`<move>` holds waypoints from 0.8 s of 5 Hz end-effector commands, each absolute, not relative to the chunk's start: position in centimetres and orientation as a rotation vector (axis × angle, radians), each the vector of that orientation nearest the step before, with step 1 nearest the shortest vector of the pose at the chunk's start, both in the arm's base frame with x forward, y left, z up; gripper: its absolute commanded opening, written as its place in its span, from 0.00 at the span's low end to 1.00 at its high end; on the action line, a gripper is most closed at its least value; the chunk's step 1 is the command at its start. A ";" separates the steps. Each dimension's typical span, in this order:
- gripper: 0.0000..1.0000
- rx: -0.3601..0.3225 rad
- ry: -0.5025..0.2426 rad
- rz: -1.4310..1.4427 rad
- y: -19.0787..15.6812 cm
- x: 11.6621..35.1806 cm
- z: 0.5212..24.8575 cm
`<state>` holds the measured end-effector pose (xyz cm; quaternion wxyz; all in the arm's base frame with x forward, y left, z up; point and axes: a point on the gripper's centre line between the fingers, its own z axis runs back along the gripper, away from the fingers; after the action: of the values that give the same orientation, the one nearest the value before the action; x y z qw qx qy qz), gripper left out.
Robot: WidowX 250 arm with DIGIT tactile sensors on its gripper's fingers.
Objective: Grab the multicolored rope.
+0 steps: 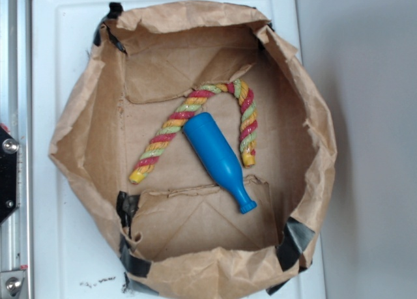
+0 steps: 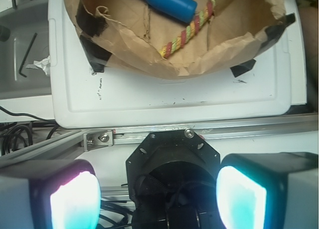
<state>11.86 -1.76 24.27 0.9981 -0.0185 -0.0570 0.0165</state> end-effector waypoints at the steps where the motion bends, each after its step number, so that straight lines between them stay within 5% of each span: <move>1: 1.00 -0.037 -0.114 0.033 -1.8 11.9 24.3; 3: 1.00 0.040 -0.128 0.199 -3.8 20.7 21.7; 4: 1.00 0.022 -0.153 0.178 -3.1 24.2 20.6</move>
<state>23.88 -3.31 19.11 0.9950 0.0110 -0.0512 0.0846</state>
